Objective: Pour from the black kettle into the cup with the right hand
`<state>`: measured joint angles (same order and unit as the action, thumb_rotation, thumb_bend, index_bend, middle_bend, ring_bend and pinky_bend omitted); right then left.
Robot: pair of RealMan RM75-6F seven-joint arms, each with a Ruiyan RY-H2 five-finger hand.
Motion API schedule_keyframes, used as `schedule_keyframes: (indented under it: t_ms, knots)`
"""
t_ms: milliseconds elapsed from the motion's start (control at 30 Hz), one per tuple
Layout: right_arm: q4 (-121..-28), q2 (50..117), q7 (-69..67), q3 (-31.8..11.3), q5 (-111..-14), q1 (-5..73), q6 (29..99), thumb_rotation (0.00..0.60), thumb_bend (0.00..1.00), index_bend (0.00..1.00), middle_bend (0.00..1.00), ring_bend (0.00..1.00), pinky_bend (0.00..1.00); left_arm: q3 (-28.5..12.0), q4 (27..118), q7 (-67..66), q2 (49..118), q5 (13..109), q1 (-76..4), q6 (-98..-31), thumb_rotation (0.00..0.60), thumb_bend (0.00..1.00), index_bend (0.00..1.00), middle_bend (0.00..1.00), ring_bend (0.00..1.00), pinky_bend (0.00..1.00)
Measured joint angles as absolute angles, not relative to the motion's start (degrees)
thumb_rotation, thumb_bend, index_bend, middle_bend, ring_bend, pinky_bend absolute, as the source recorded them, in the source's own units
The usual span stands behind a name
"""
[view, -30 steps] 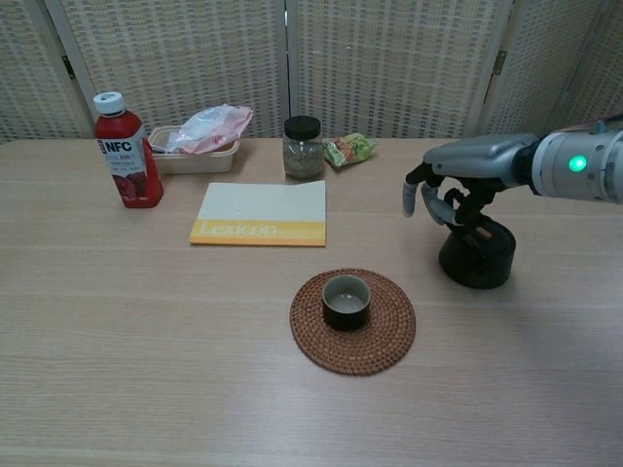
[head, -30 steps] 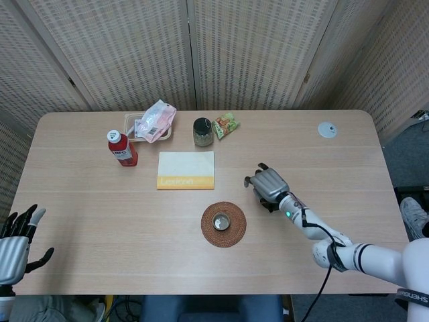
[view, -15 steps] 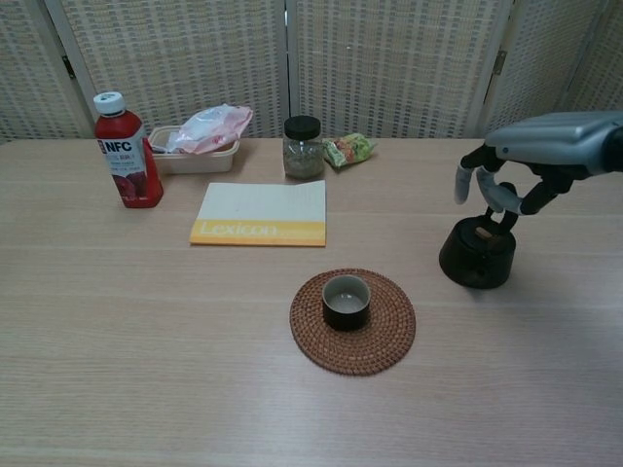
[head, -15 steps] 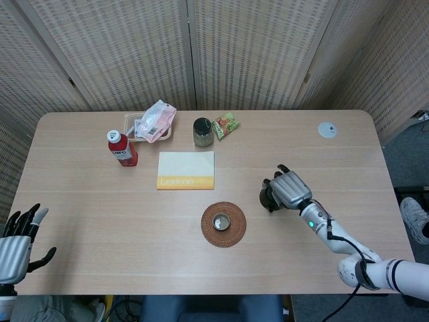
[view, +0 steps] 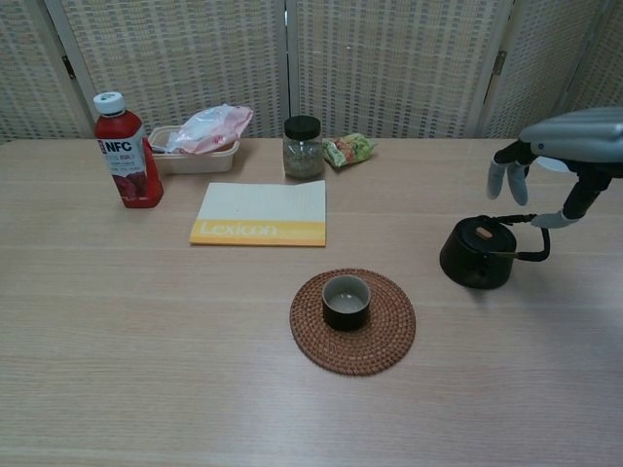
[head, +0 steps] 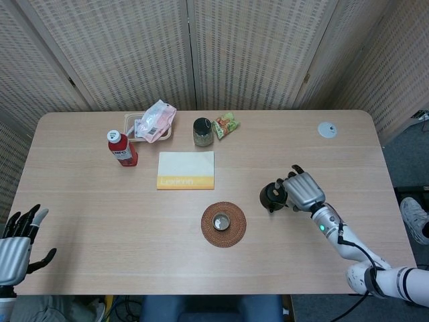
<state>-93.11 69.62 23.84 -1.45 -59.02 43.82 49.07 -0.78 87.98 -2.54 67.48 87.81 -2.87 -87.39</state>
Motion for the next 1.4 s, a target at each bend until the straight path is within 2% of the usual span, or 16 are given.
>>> schedule_keyframes:
  t_ms: [433, 1400]
  knots:
    - [-89.16, 70.60, 29.32, -1.43, -48.94, 46.52, 45.24, 0.600, 0.00, 0.33, 0.36, 0.24, 0.12, -0.64, 87.76, -2.63, 67.79, 87.71, -2.92, -86.92, 0.600, 0.25, 0.09, 0.03, 0.10, 0.01]
    - [-80.41, 74.04, 25.22, 0.28, -51.14, 45.18, 41.82, 0.600, 0.00, 0.33, 0.36, 0.23, 0.12, -0.44, 89.36, -4.26, 67.84, 87.83, -3.13, -86.47, 0.600, 0.25, 0.09, 0.03, 0.10, 0.01]
